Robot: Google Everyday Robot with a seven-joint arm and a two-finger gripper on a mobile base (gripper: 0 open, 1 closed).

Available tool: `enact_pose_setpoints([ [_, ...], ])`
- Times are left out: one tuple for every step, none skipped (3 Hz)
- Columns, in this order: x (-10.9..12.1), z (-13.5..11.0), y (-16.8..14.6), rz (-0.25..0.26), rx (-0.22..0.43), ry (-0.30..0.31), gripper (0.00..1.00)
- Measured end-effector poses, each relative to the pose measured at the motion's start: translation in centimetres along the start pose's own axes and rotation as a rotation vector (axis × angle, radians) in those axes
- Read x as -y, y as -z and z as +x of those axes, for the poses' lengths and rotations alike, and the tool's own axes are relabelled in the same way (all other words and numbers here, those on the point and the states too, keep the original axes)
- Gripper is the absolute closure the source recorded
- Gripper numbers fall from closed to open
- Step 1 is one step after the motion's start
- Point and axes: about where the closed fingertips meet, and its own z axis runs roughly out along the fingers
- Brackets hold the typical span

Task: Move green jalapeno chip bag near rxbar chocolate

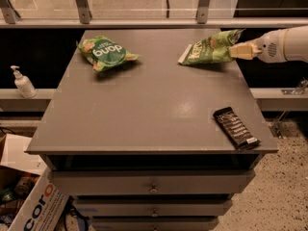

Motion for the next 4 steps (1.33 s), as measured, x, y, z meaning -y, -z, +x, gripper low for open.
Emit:
enact_pose_setpoints([
  [-4.4, 0.2, 1.1, -0.144, -0.014, 0.033, 1.0],
  [-7.9, 1.6, 2.3, -0.292, -0.043, 0.06, 1.0],
  [-10.2, 3.8, 4.2, -0.394, -0.072, 0.069, 1.0],
  [-11.5, 6.7, 6.5, -0.466, -0.106, 0.079, 1.0],
])
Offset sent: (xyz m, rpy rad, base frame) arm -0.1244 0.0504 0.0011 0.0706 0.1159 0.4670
